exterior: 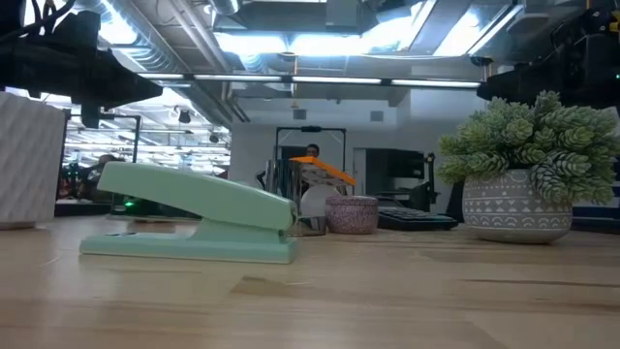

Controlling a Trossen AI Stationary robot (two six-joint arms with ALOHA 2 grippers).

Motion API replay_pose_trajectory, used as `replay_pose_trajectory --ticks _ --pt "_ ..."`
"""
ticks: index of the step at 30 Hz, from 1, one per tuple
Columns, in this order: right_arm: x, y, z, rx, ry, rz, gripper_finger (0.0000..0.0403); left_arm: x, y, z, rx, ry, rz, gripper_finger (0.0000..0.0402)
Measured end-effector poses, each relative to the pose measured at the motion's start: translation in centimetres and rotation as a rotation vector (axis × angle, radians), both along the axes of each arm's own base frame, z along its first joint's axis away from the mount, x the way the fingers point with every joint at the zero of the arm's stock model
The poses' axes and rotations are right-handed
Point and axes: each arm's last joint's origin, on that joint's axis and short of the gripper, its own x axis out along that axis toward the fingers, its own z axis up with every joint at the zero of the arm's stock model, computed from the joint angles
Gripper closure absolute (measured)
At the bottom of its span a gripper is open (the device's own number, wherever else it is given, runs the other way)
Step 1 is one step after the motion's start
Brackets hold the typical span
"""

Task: Screw lightbulb
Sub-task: Adjust the sticky note on the table

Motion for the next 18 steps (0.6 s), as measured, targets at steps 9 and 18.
replay_pose_trajectory --ticks 9,18 --pt "-0.6 0.0 2.7 0.040 -0.306 0.011 0.0139 0.0 0.0 0.0 0.002 0.002 0.000 0.0402" --pt "-1.7 0.1 4.9 0.023 -0.553 0.017 0.0139 0.0 0.0 0.0 -0.004 -0.002 0.000 0.0402"
